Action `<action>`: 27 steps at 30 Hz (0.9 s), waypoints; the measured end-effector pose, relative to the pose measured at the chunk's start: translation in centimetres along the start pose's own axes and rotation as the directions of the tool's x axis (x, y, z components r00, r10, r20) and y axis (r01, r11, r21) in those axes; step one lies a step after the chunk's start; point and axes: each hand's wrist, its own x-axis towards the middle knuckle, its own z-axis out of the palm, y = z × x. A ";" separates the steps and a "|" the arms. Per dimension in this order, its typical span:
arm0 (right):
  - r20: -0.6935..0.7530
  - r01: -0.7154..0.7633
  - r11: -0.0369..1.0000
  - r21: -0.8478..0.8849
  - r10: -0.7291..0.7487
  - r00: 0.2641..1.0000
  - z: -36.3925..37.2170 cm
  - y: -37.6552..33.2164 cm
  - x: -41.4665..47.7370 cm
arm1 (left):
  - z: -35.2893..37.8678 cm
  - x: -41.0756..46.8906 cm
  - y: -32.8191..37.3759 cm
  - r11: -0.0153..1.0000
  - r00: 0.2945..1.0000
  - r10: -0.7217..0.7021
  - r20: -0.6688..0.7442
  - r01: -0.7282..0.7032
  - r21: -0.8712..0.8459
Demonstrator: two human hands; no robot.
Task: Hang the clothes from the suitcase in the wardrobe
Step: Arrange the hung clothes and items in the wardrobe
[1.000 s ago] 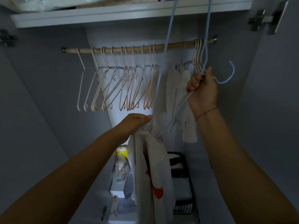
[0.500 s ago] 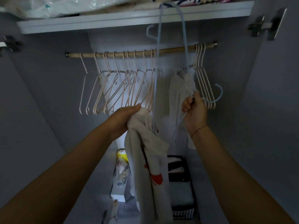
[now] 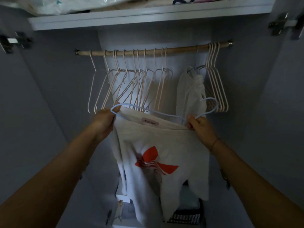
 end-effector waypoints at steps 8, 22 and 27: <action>-0.020 0.026 0.995 -0.097 -0.028 0.999 -0.8 1.2 0.5 | -1.1 0.0 -1.2 0.995 0.996 0.024 -0.092 -0.014 0.100; 0.324 0.166 0.880 -0.444 -0.015 0.946 1.6 -5.5 0.9 | 3.3 -2.2 -0.1 0.820 0.971 0.145 0.190 -0.226 0.527; 0.478 0.357 0.719 -0.597 -0.039 0.878 4.9 -8.1 0.7 | 5.9 -2.6 -1.3 0.765 0.942 0.142 0.304 -0.299 0.570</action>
